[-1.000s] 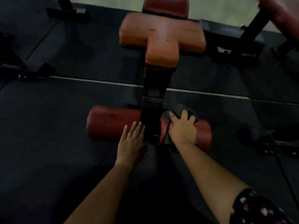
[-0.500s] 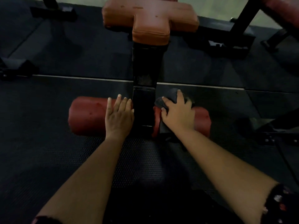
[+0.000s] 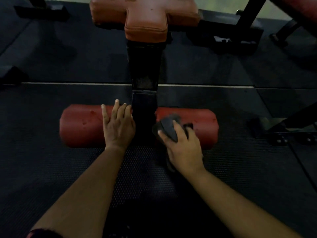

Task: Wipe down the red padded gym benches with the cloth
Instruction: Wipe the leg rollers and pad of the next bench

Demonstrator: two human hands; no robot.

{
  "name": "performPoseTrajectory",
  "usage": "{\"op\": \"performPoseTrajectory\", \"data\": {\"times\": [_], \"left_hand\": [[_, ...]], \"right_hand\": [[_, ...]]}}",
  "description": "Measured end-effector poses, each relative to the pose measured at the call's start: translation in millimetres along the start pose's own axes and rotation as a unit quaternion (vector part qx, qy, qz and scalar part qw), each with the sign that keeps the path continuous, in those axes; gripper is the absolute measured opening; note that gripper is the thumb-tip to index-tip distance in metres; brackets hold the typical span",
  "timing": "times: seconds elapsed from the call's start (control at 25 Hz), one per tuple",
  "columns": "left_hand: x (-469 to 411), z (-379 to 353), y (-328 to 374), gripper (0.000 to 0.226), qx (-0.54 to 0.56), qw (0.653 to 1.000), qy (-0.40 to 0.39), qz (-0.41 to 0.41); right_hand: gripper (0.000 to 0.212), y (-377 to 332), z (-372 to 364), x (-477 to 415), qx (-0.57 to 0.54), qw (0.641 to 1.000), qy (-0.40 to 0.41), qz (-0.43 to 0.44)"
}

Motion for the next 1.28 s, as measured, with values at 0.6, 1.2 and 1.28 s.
{"op": "performPoseTrajectory", "data": {"times": [0.6, 1.2, 1.28], "left_hand": [[-0.2, -2.3, -5.5, 0.045, 0.023, 0.999, 0.033, -0.008], [1.7, 1.7, -7.4, 0.053, 0.064, 0.997, 0.047, -0.021], [2.0, 1.7, -8.2, 0.053, 0.067, 0.996, 0.051, -0.019]], "right_hand": [[0.045, 68.3, -56.6, -127.8, 0.054, 0.92, -0.309, -0.235], [0.062, 96.8, 25.5, 35.5, 0.026, 0.992, -0.108, -0.059], [0.055, 96.7, 24.0, 5.4, 0.036, 0.99, -0.099, -0.093]]}}
Point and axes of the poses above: each hand's wrist, its own x-axis away from the middle knuckle, its own z-axis out of the back of the hand, y = z × x, the point moved 6 cm from there along -x, towards the middle knuckle, and after that the axes turned 14 degrees about y, right-handed, at the moved point
